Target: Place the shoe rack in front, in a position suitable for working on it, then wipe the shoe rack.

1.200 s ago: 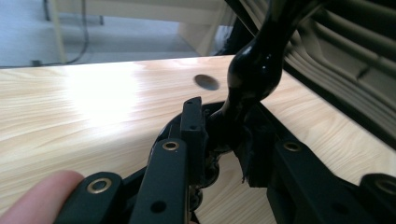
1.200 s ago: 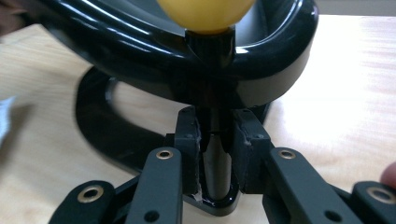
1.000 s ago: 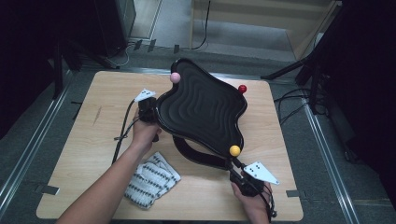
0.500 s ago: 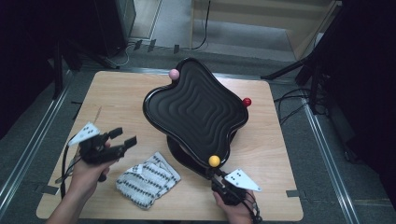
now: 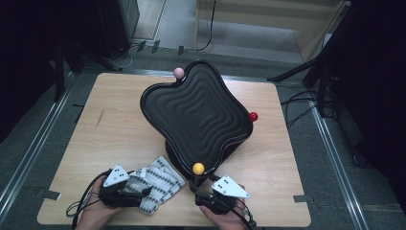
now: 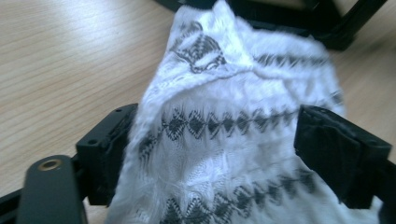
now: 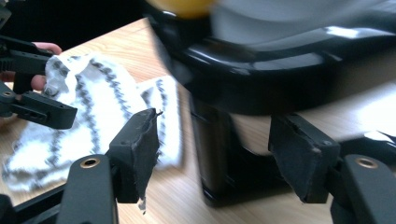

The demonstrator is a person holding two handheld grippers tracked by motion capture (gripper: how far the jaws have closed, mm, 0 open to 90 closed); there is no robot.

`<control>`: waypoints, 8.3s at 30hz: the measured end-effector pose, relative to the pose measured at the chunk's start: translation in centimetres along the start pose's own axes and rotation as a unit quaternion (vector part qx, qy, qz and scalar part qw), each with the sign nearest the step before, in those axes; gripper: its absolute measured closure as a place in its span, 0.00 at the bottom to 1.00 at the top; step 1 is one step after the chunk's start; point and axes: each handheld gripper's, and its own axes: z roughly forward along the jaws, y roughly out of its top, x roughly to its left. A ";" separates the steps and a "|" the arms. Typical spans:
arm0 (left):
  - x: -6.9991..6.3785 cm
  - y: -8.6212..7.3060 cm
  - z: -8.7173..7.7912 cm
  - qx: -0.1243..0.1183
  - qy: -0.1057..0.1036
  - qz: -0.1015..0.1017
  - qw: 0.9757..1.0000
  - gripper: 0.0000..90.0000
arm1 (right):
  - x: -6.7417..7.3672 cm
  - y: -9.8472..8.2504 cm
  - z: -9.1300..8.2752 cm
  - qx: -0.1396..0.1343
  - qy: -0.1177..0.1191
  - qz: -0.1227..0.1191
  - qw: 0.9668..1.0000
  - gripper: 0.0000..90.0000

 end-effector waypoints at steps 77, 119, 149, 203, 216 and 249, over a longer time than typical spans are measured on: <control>2.4 2.3 -0.2 -0.080 0.045 -0.081 0.992 0.32 | -4.5 -1.2 -4.0 0.002 -0.051 0.008 0.999 0.82; 4.2 4.4 -3.4 -0.084 0.062 -0.086 0.991 0.17 | -2.5 -1.9 -4.2 -0.009 -0.059 0.018 0.998 0.81; 9.1 -1.3 -3.3 -0.081 0.077 -0.065 0.992 0.38 | -2.6 -1.8 -3.9 -0.008 -0.057 0.014 0.998 0.81; 6.3 9.8 -0.7 -0.280 0.082 -0.154 0.944 0.92 | -1.2 -1.2 -1.1 0.017 -0.039 -0.015 0.999 0.82; 1.1 9.9 2.0 -0.283 0.054 -0.073 0.955 0.88 | -0.9 -1.1 -1.0 0.024 -0.016 -0.039 0.999 0.83; -3.8 6.1 4.2 -0.273 -0.063 -0.040 0.959 0.85 | 0.3 -1.1 0.0 0.016 -0.018 -0.034 0.999 0.83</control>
